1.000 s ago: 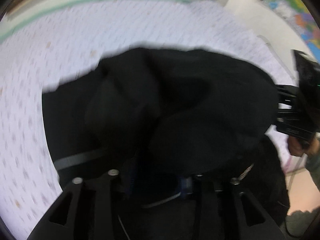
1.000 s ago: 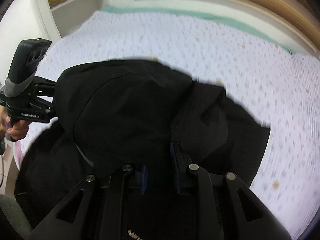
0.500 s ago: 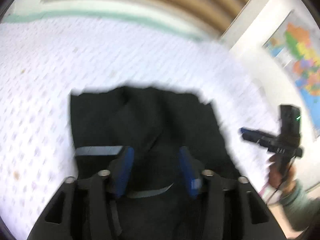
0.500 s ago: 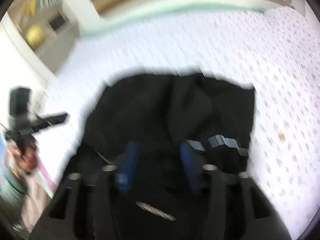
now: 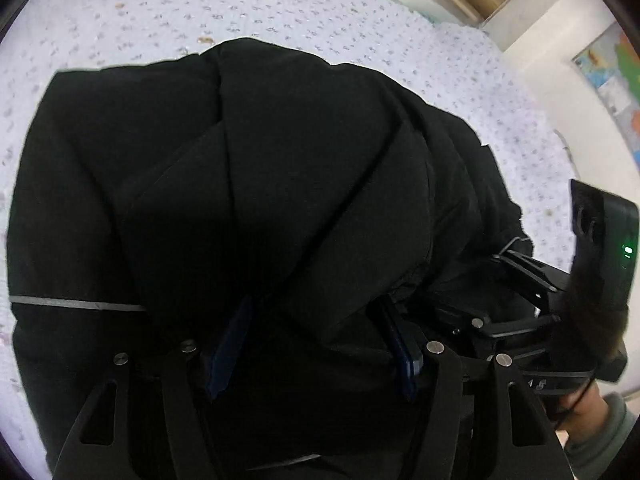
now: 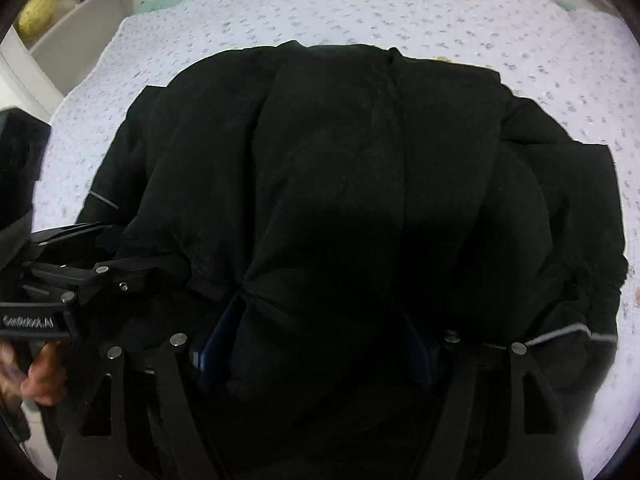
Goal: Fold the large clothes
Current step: 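Grasp the sides of the folded black jacket with both tools, then lift the folded jacket up off the quilt with both tools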
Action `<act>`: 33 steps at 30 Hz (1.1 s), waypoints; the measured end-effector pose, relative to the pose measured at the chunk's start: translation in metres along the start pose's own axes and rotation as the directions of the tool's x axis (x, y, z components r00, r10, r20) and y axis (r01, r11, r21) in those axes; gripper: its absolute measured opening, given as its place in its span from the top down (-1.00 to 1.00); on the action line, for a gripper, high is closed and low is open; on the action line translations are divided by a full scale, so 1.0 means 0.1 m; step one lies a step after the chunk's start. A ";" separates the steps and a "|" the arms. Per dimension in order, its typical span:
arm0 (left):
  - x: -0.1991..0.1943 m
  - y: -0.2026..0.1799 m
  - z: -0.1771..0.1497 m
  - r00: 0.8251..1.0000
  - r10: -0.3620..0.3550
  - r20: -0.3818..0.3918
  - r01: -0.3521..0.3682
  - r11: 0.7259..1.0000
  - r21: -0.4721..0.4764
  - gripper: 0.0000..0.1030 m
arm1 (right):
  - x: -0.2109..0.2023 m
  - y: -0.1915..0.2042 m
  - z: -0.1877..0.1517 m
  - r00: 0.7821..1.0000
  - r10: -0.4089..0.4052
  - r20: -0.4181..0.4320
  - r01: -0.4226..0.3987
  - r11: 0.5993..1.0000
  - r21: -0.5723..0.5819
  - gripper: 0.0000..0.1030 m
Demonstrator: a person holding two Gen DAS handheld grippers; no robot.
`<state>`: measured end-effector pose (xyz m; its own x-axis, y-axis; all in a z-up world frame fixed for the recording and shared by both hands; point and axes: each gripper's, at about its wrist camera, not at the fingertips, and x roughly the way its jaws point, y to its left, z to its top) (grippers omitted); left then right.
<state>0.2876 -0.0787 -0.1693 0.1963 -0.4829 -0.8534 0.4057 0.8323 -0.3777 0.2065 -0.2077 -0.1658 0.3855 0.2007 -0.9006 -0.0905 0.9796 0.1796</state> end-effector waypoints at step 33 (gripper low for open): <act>-1.86 0.91 -1.48 0.999 0.025 -0.034 -0.031 0.984 -0.177 -0.24 | -1.39 -0.40 -1.12 0.999 0.038 -0.033 -0.036 0.998 0.052 -0.26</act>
<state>0.1562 0.1272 -0.0986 0.1758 -0.4523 -0.8744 0.2353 0.8818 -0.4089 0.0538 -0.2763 -0.0922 0.3514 0.2370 -0.9057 -0.0564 0.9710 0.2322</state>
